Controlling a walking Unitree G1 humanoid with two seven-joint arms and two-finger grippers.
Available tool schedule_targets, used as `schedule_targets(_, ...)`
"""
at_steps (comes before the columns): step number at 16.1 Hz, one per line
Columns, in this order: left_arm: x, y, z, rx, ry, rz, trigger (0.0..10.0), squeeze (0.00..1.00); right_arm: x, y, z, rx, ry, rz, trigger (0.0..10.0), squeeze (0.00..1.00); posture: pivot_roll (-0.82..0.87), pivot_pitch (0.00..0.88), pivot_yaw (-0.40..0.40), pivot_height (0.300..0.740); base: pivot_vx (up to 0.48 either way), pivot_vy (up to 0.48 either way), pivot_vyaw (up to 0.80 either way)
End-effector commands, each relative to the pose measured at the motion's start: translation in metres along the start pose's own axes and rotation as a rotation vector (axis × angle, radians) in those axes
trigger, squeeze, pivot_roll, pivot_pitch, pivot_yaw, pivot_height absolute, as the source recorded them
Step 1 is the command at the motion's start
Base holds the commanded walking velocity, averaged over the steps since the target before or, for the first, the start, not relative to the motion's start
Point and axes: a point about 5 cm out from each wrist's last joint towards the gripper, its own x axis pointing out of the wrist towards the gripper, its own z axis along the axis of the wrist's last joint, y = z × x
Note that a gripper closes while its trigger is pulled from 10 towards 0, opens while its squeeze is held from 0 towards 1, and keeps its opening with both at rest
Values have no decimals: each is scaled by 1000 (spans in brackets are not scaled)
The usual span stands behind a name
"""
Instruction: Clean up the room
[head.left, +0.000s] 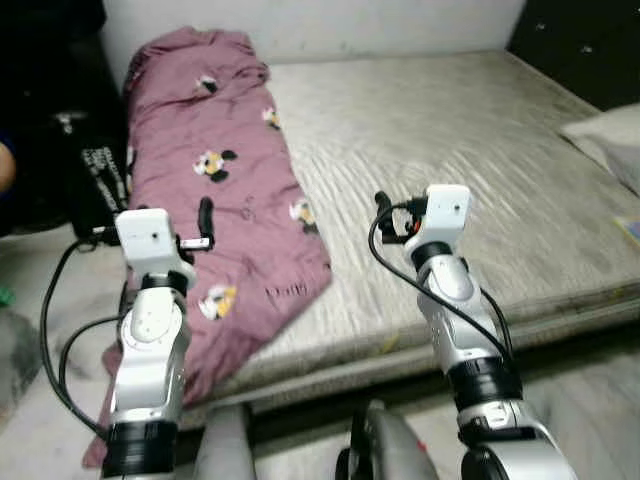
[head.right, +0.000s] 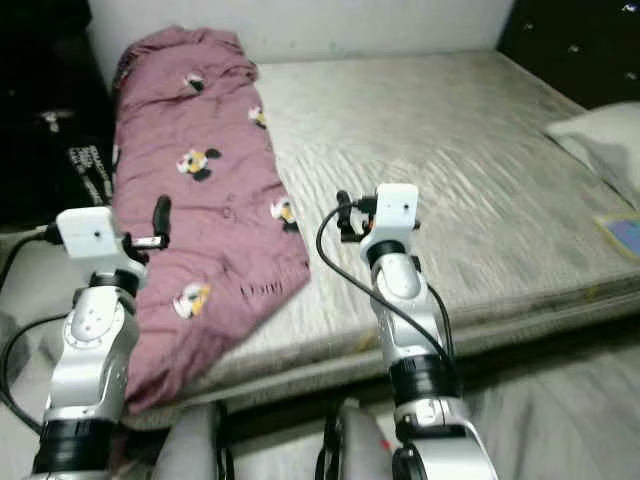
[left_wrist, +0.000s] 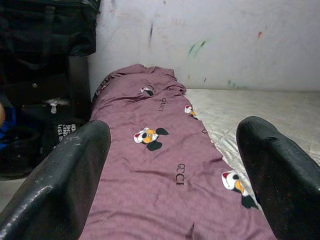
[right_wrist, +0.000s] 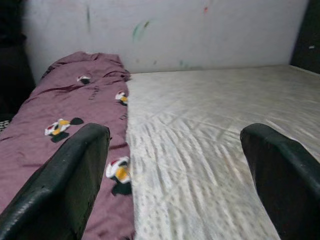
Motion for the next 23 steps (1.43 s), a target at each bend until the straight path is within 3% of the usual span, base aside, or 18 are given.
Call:
schedule_targets(1,0,-1,1,7,3,1,10000,0,-2,-4,3,-8,-12,-8,10000,0,-64,0,-14,631,0,0,0)
schedule_targets(5,0,-4,5,-8,6,-4,10000,0,-8,-10,-3,-20,18,-13,10000,0,-54,0,-44,631,0,0,0)
schedule_targets(9,-14,19,-11,16,99,74,10000,0,-19,-11,-8,-24,54,-10,10000,0,-64,17,-39,631,0,0,0)
schedule_targets(14,-13,10,-14,21,127,18,10000,0,-30,-14,-4,-17,51,-16,10000,0,-102,85,-19,627,0,0,0)
schedule_targets(20,-20,15,-23,0,197,24,10000,0,-55,-31,-8,-49,110,-53,10000,0,-128,163,-17,627,0,0,0)
schedule_targets(23,-18,12,-21,0,196,13,10000,0,-61,-28,-10,-48,130,-44,10000,0,-124,180,-18,599,0,0,0)
